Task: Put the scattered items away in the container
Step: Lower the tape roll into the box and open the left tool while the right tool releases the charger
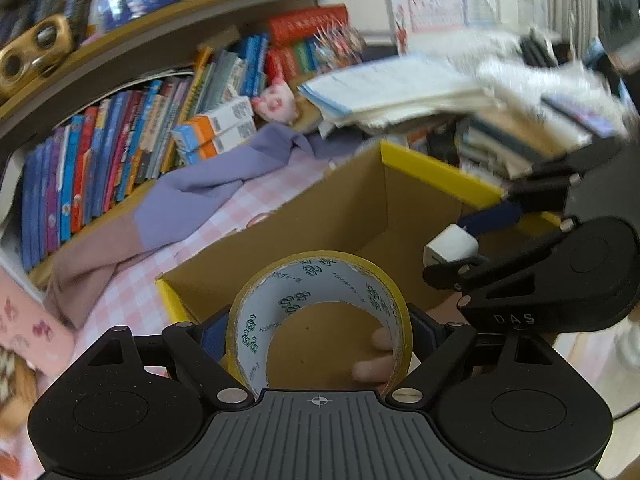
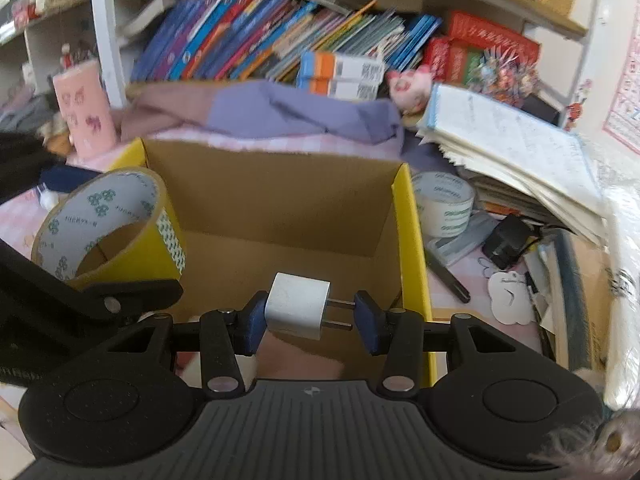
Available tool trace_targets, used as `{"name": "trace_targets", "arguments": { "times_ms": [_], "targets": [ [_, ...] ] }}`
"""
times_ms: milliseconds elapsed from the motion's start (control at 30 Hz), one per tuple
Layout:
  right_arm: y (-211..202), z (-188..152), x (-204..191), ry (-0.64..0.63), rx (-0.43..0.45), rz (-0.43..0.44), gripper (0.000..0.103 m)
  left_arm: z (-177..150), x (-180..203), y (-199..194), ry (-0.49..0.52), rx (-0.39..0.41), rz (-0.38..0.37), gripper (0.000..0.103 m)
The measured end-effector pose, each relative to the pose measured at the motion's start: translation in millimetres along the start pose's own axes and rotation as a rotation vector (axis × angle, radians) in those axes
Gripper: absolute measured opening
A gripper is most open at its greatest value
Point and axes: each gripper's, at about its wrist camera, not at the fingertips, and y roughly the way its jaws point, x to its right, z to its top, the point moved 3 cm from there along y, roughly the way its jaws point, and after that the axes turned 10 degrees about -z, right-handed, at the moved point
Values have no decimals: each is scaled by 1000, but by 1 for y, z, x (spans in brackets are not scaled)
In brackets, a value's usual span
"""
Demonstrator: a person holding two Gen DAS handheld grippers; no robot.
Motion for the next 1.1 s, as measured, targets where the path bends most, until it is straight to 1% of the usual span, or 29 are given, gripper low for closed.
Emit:
{"name": "trace_targets", "arguments": {
  "times_ms": [133,300,400,533,600,667,767,867,1100],
  "targets": [
    [12,1,-5,-93,-10,0,44,3,1,14,42,-50,4,88],
    [22,0,-17,-218,-13,-12,44,-4,-1,30,33,-105,16,88],
    [24,-1,-20,-253,-3,-20,43,-7,-1,35,23,-123,16,88],
    [24,3,-19,-226,-1,-1,42,-9,2,33,30,-123,20,88],
    [22,5,-19,-216,10,-5,43,-9,3,31,30,-116,24,89],
    [20,6,-18,-202,20,-8,47,-8,5,28,24,-107,23,91],
    [11,8,-14,-167,42,-14,48,-6,6,21,23,-81,50,97],
    [-2,9,-8,-110,72,-22,50,-5,6,12,10,-48,84,98],
    [-36,6,0,23,142,-38,50,-4,9,-25,-56,61,89,99]
  ]
}}
